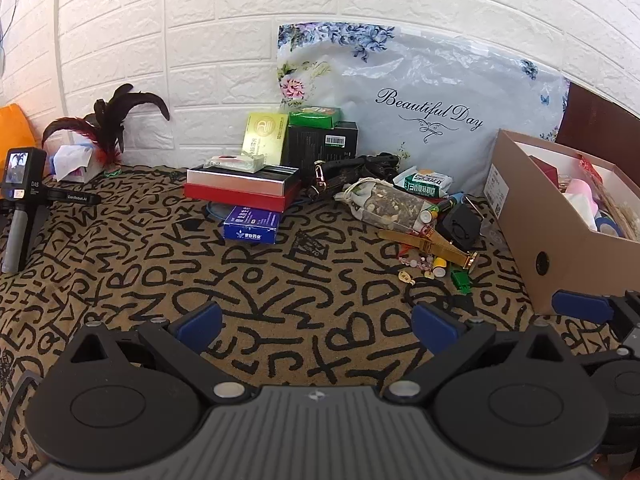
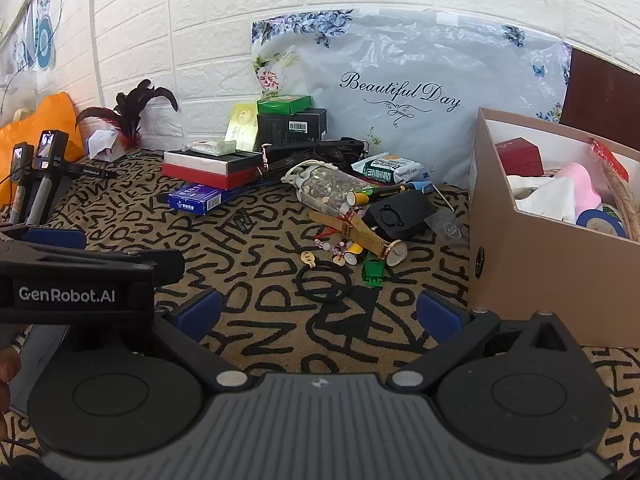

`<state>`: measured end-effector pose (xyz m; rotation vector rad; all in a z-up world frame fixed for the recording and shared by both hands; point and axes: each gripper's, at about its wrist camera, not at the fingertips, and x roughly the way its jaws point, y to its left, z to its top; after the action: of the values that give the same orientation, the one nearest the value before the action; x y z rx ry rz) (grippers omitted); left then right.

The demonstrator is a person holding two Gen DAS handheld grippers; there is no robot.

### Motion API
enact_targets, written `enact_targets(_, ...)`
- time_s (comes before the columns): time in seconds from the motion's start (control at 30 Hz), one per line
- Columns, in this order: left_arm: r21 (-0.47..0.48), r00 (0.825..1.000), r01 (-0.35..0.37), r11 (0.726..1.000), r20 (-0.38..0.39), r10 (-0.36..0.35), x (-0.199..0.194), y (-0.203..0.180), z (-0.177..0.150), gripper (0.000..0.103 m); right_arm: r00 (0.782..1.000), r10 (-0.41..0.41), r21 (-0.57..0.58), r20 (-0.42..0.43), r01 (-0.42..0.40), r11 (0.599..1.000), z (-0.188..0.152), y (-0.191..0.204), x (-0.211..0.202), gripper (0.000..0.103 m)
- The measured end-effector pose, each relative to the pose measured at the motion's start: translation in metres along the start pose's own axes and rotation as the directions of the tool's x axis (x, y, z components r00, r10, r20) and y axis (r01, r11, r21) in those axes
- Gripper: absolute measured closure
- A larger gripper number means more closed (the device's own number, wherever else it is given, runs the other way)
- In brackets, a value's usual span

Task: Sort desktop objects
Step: 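Grasp the blue medicine box with the left tool while the right tool grasps the gold watch strap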

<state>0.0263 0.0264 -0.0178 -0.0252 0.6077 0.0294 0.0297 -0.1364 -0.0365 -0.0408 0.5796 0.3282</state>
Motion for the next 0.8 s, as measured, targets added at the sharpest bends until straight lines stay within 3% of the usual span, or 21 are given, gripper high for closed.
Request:
enact_targets(0.5,0.007,0.999,0.035,0.999,-0.036,-0.035,0.027,0.018,0.011,0.000,1.000,0.016,-0.023,-0.002,-0.016,1.000,0.005,0.003,0.020,0.002)
enact_targets(0.8,-0.029,0.999,0.035,0.999,-0.039,-0.036,0.067,0.045,0.039,0.000,0.999,-0.017,-0.081,0.027,0.019,0.997,0.024,0.000,0.050,0.002)
